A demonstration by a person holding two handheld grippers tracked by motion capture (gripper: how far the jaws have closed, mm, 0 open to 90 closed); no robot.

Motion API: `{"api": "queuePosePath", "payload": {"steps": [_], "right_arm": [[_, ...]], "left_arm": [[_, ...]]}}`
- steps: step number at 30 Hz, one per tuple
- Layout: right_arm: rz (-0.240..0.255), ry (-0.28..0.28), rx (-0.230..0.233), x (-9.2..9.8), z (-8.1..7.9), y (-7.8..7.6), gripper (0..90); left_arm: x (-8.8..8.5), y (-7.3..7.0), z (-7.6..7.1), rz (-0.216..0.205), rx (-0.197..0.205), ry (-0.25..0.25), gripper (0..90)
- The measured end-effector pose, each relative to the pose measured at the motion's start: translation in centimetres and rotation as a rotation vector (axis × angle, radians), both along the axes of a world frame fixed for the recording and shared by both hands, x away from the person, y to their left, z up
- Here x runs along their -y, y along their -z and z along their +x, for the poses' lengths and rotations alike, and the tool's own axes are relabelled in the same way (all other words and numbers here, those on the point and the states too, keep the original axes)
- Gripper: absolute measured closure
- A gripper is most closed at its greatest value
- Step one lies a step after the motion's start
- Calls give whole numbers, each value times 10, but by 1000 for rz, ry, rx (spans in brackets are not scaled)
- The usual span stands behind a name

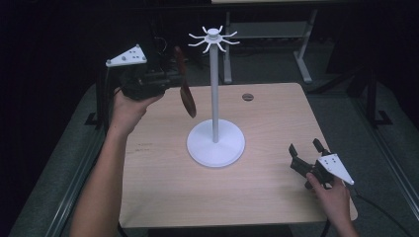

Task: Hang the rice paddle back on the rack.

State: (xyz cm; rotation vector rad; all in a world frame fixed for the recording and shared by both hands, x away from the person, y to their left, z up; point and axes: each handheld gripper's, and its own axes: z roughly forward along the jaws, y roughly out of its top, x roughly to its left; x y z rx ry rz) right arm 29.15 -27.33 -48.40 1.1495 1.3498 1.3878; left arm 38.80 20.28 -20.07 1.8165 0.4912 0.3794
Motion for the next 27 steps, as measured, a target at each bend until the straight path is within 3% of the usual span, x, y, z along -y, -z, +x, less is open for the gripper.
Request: {"api": "queuePosePath", "payload": {"steps": [12,27], "right_arm": [[-1,0,0,0,0,0,131],[0,0,0,0,0,0,131]], "left_arm": [[11,-10,7,4,8,15,782],[24,-7,17,-6,-4,43,781]]}}
